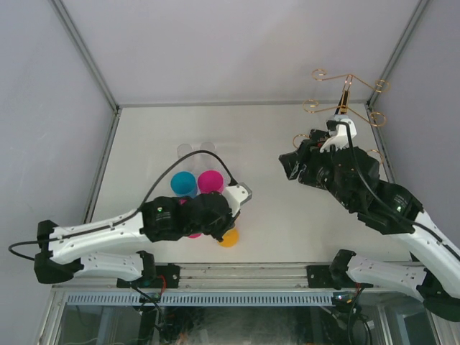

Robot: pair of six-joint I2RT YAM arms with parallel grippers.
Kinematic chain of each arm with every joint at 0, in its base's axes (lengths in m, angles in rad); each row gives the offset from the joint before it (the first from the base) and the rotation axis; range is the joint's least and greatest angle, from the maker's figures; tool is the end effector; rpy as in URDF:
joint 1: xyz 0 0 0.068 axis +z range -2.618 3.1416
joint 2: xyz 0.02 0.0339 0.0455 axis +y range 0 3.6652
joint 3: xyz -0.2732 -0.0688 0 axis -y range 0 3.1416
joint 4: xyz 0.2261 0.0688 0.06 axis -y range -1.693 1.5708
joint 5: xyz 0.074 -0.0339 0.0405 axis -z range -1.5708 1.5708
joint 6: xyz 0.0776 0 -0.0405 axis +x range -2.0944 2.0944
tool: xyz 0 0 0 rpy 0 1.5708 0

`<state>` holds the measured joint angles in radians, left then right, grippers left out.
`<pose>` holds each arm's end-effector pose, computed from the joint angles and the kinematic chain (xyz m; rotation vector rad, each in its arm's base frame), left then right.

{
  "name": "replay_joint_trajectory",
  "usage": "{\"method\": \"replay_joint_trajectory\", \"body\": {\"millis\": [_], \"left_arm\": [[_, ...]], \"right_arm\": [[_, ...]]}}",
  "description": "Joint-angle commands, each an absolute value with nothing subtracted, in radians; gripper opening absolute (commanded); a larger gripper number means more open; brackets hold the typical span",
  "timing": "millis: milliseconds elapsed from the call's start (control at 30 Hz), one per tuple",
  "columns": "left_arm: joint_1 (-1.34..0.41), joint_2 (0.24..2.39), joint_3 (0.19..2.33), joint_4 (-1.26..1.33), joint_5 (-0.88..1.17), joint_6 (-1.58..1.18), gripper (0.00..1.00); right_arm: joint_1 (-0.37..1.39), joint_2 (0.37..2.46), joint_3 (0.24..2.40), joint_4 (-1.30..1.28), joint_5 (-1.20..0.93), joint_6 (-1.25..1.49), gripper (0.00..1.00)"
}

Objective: Take the wine glass off the wine glass rack
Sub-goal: Place the wine glass at the center of the board.

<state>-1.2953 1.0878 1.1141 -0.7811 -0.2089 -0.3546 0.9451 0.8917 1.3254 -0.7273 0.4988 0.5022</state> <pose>0.0772 -0.2138 0.3187 0.9818 2.1689 -0.5859 0.1264 0.1115 0.4344 -0.0644 1.8622 0.5505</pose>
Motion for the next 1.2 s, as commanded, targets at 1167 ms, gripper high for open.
{"method": "replay_joint_trajectory", "body": {"millis": [1167], "left_arm": [[-1.311, 1.211, 1.028, -0.673, -0.423, -0.335, 0.00]], "right_arm": [[0.814, 0.811, 1.244, -0.783, 0.360, 0.528, 0.59]]}}
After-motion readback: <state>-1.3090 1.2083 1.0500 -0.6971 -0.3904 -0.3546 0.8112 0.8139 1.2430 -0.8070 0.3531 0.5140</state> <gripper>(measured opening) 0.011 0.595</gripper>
